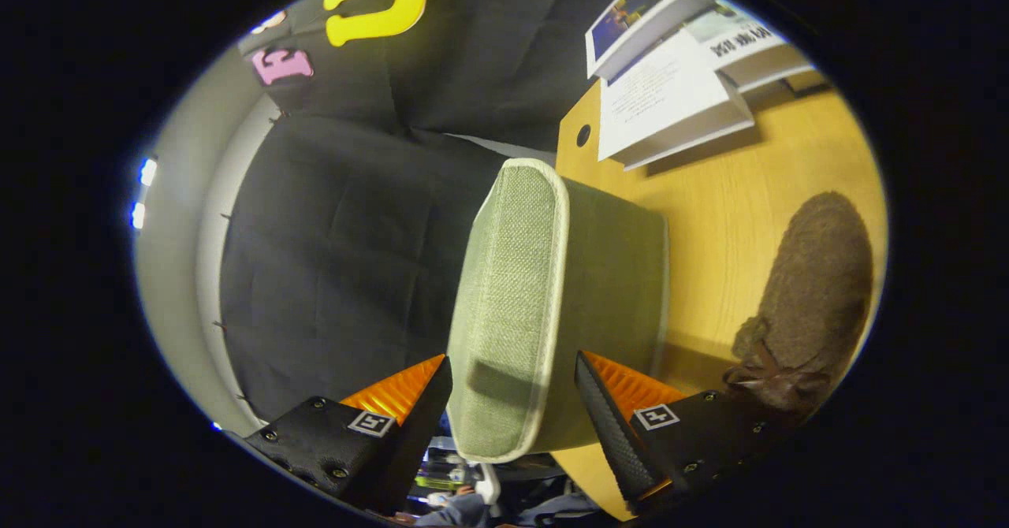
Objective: Open the storage box then place both shoes into the box .Put the left shoe in first, then the right shoe, with the right side of both shoes facing outward in a uniform manner.
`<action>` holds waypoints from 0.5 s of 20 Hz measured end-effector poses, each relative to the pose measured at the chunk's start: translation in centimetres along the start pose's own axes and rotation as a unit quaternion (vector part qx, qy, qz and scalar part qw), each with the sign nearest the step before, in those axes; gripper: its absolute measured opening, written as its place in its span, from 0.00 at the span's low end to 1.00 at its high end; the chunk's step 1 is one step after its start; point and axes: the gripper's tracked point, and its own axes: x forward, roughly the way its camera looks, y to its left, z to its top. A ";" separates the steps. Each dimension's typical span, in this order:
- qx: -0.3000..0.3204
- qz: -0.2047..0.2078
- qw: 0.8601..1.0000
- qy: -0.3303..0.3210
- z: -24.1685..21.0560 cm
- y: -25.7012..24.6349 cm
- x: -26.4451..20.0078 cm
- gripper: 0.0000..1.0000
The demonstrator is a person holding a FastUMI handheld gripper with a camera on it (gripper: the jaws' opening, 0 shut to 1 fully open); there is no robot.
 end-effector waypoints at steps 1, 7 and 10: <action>0.019 0.014 1.000 -0.002 0.1 0.0 0.2 0.94; 0.046 0.024 0.998 -0.022 1.0 0.4 0.2 0.46; 0.065 0.043 0.997 -0.010 0.5 1.8 -0.2 0.18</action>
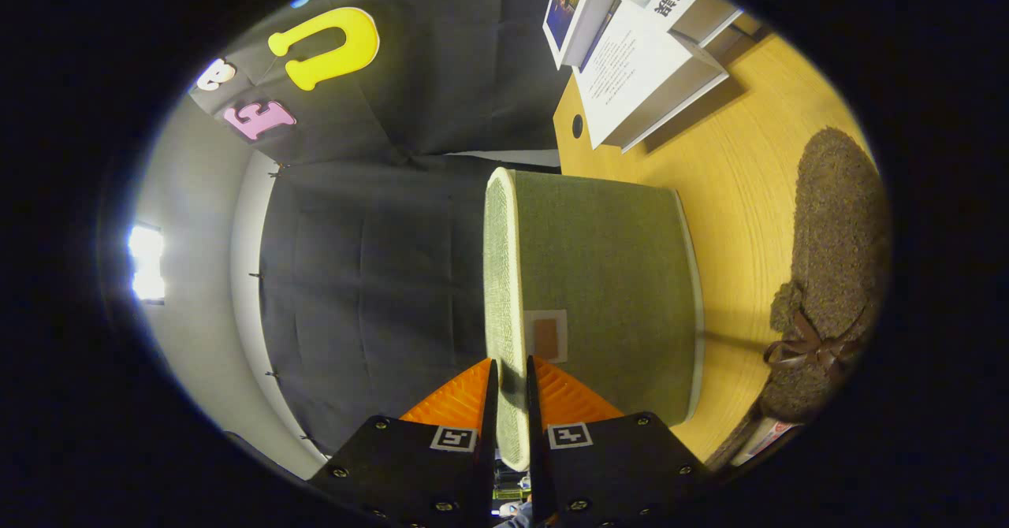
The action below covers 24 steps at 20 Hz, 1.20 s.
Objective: Open the storage box then place both shoes into the box .Put the left shoe in first, then the right shoe, with the right side of both shoes facing outward in a uniform manner.
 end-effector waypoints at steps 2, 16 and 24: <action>-0.028 0.001 1.000 0.011 -0.6 1.0 -0.3 0.18; -0.161 -0.086 0.983 0.011 -0.8 10.0 2.7 0.02; -0.252 -0.090 0.963 0.045 -3.3 15.8 11.5 0.06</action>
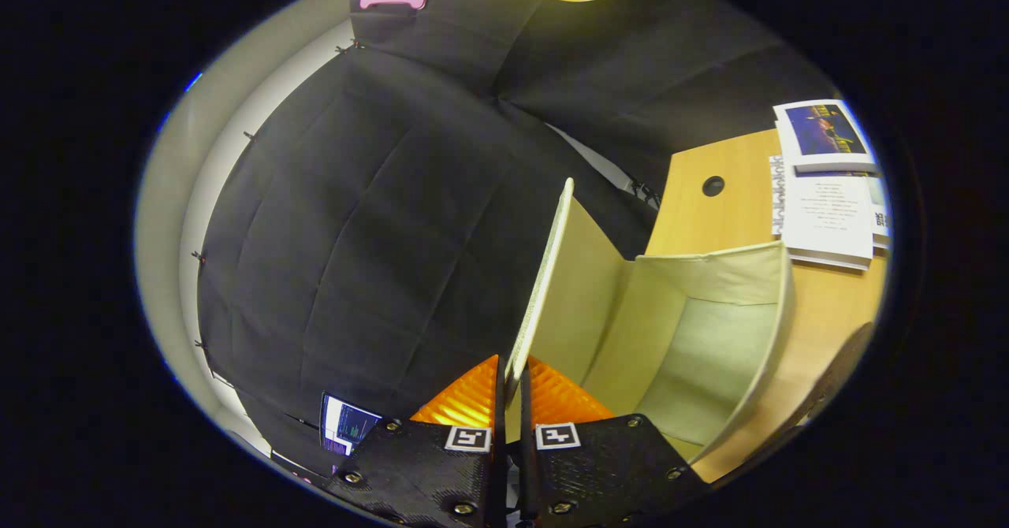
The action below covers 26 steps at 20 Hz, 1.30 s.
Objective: Open the storage box then place both shoes into the box .Put the left shoe in first, then the right shoe, with the right side of both shoes facing outward in a uniform manner.
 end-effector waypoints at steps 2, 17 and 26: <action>-0.006 0.004 1.000 0.009 -0.1 1.1 2.5 0.06; -0.056 -0.012 0.998 0.015 1.1 3.0 8.6 0.96; -0.067 -0.055 0.996 -0.024 1.4 0.2 0.4 0.96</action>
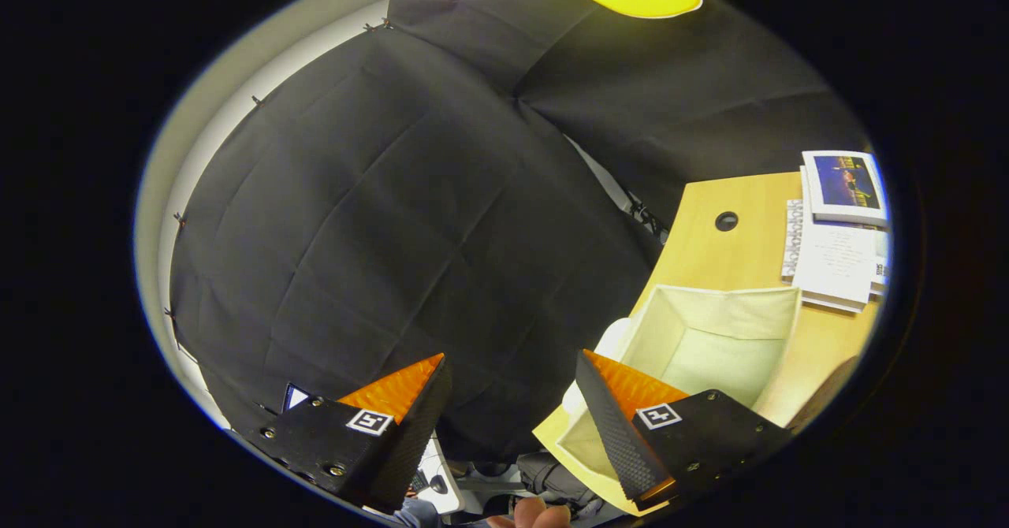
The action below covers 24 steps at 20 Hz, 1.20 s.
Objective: Open the storage box then place both shoes into the box .Put the left shoe in first, then the right shoe, with the right side of both shoes facing outward in a uniform manner.
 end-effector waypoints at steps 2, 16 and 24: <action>-0.009 -0.017 1.000 -0.011 0.0 -1.4 -2.2 0.96; -0.017 -0.186 0.977 -0.105 -0.2 -13.5 -17.6 0.96; -0.003 -0.302 0.951 -0.067 -7.8 -21.9 -21.8 0.96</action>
